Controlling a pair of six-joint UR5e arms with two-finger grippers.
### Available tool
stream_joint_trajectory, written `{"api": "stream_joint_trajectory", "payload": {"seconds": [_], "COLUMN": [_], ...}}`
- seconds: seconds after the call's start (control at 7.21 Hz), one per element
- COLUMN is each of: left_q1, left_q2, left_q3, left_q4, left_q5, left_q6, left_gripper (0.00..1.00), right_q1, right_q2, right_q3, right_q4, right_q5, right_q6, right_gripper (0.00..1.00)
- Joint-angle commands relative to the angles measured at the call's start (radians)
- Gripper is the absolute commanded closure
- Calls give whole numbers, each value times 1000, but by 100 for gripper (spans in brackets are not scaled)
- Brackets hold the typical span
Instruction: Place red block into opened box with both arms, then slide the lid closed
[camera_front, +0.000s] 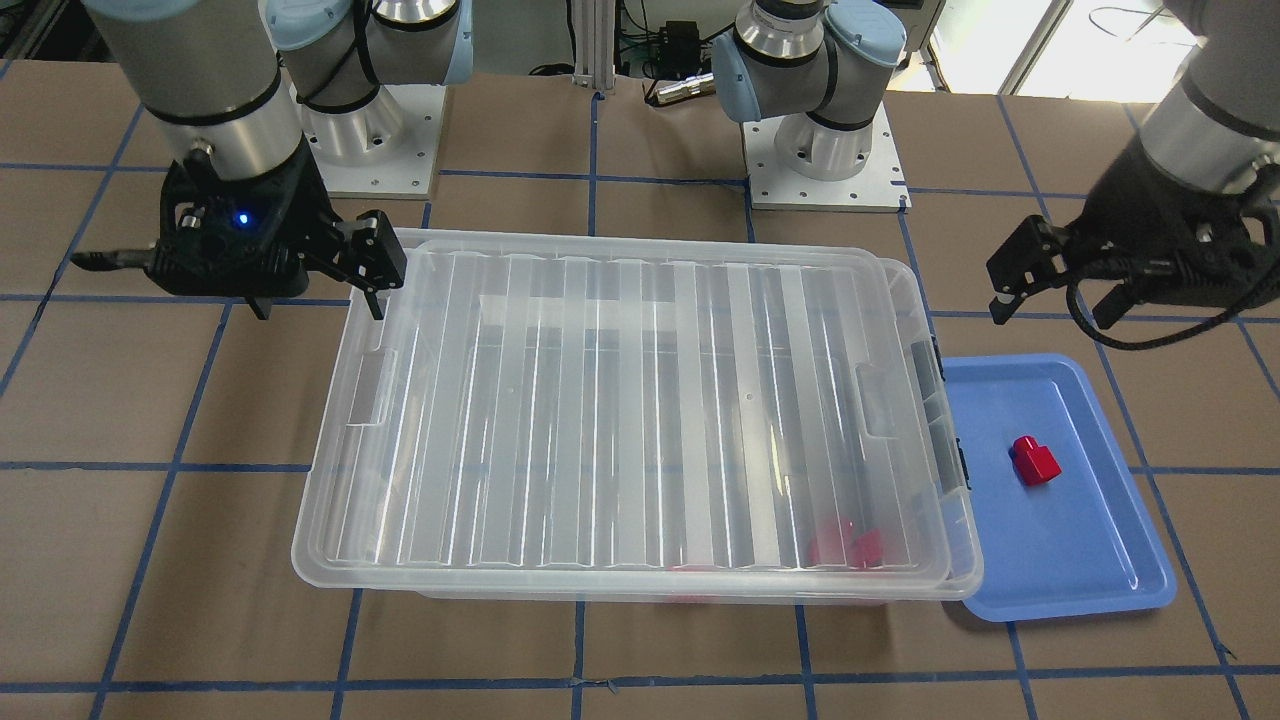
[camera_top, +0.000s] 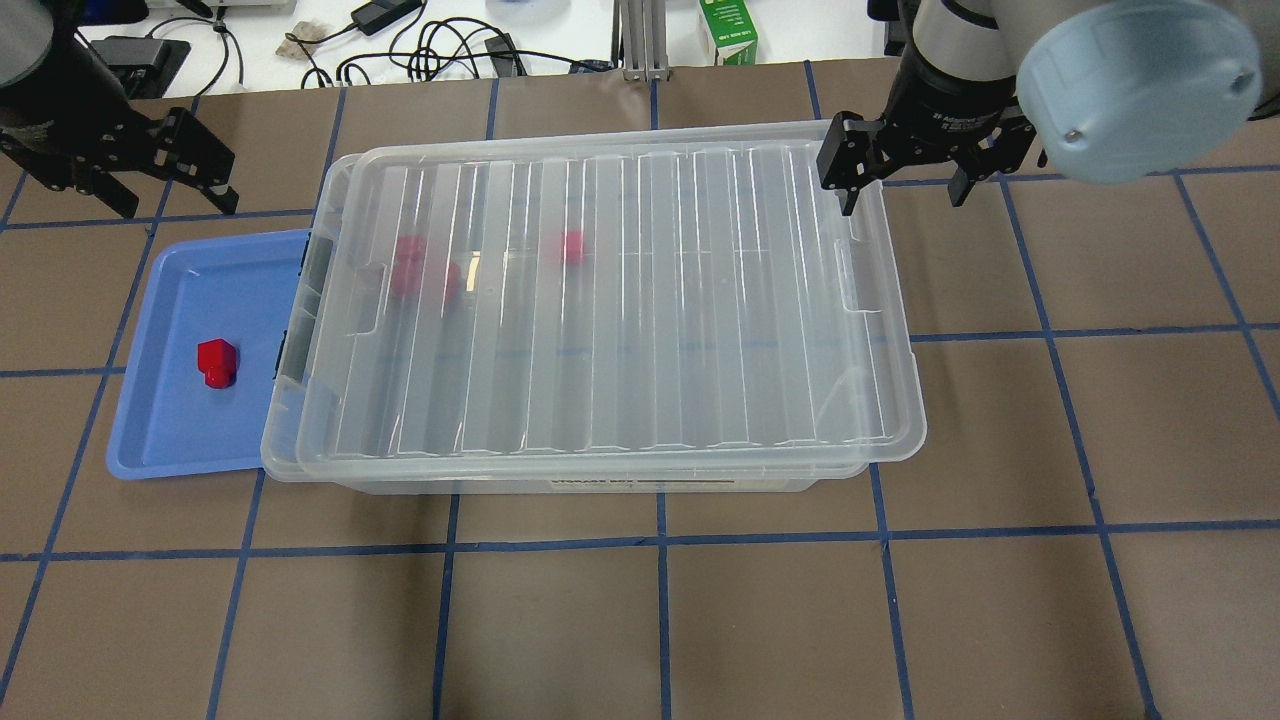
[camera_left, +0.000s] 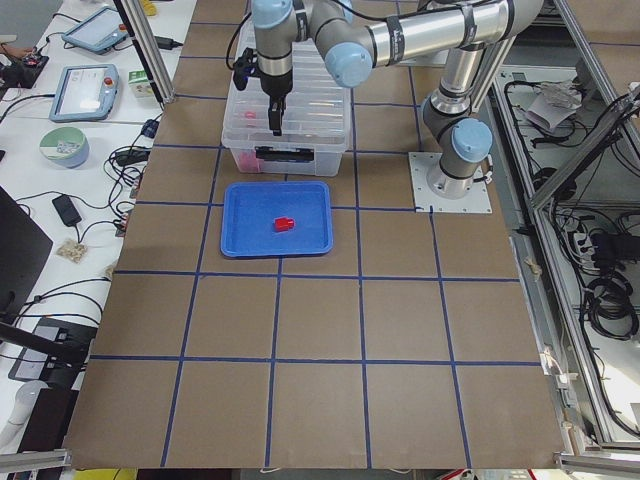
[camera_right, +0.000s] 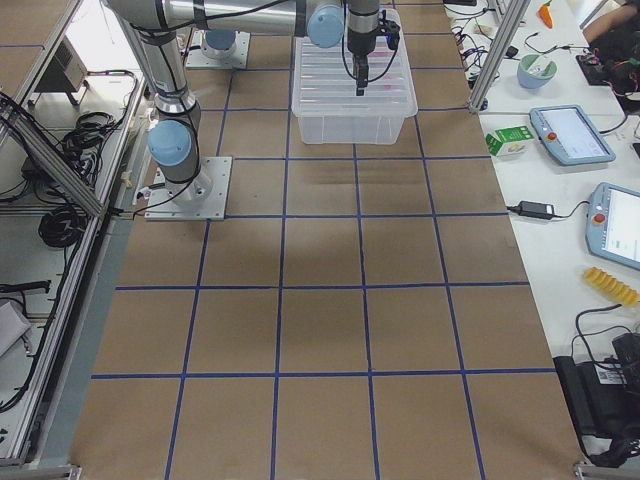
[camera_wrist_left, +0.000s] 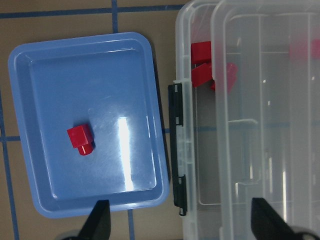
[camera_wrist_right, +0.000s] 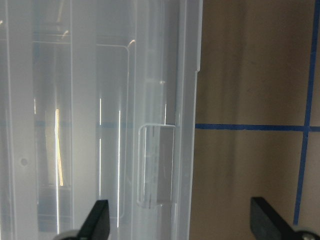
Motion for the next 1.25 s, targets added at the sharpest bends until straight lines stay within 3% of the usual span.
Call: {"api": "stream_joint_trajectory", "payload": {"seconds": [0.0,0.55,0.97,1.11], "left_q1": [87,147,206,204], "left_q2": [-90,-205,-278,-288], "left_q3": [-77,-215,-283,-283], "left_q4": [120,411,528,531], "left_q5": [2,8,3,2], "left_q6": [152,195,152,32], "left_gripper": [0,0,0,0], "right_q1": [-46,-57,-58,-58], "right_q2": [5,17,31,44], "right_q3": [99,121,135,133], "right_q4": [-80,-105,-150,-151], "right_q5": [-37,-31,-34,-34], "right_q6": [-10,-16,-36,-37], "right_gripper": [0,0,0,0]}}
